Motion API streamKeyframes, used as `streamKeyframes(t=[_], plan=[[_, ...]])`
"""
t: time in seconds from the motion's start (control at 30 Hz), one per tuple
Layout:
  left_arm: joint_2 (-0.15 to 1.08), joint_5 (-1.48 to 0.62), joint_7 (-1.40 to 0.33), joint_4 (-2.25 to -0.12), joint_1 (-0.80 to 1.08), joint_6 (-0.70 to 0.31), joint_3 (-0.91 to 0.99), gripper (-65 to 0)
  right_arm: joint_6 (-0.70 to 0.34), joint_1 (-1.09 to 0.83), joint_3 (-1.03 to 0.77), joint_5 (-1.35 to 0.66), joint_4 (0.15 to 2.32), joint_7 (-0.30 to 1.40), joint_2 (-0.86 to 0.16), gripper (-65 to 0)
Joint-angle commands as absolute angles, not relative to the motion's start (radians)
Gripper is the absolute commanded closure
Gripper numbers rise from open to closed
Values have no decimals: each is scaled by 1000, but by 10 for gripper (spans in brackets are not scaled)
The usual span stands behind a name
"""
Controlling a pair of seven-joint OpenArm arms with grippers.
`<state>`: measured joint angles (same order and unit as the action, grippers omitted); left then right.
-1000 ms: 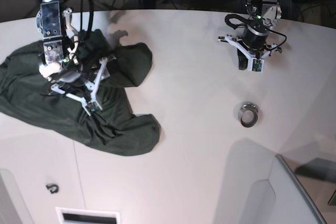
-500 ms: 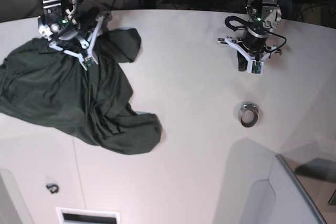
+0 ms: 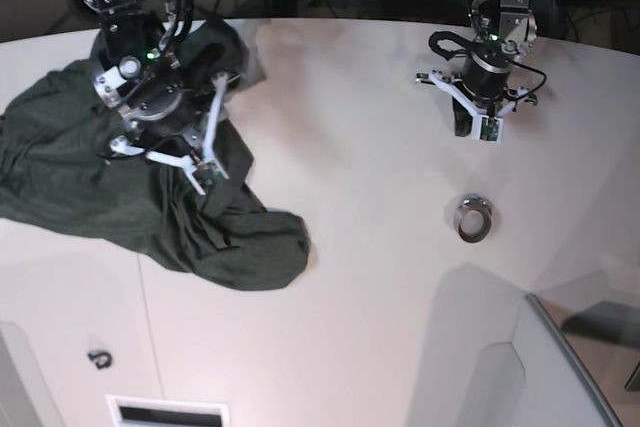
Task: Layout the t-shirt on the table in an organized manner, then fold the t-shirt properly
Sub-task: 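Regrasp the shirt with the right gripper and lift it up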
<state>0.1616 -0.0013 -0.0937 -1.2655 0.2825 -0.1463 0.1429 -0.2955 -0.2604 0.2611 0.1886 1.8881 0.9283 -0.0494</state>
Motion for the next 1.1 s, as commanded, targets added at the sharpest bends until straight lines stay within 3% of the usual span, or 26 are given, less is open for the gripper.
streamKeyframes(t=[0.0, 0.07, 0.13, 0.27, 0.33, 0.7, 0.77, 0.9, 1.07], plan=[[170, -4, -79, -1277, 280, -142, 145, 0, -292, -242, 312, 193, 1874, 920, -51, -236], [170, -4, -79, -1277, 280, -142, 145, 0, -278, -200, 395, 197, 1807, 866, -51, -236], [170, -4, -79, -1277, 280, -142, 147, 0, -191, -151, 433, 197, 1701, 826, -51, -240], [171, -4, -79, -1277, 280, -142, 151, 0, -77, -67, 483, 191, 1518, 809, -51, -350], [171, -4, -79, -1277, 282, -142, 153, 0, -71, -41, 490, 191, 1474, 805, -50, -372], [171, -4, -79, -1277, 282, -142, 154, 0, -73, 15, 394, 191, 1210, 656, -4, -368], [171, -4, -79, -1277, 283, -142, 154, 0, -77, 15, 361, 191, 1176, 633, -4, -332], [171, -4, -79, -1277, 283, -142, 154, 0, -79, 8, 344, 191, 1201, 634, -4, -63], [173, -4, -79, -1277, 280, -142, 156, 0, -120, -18, 401, 191, 1369, 636, -2, -30]])
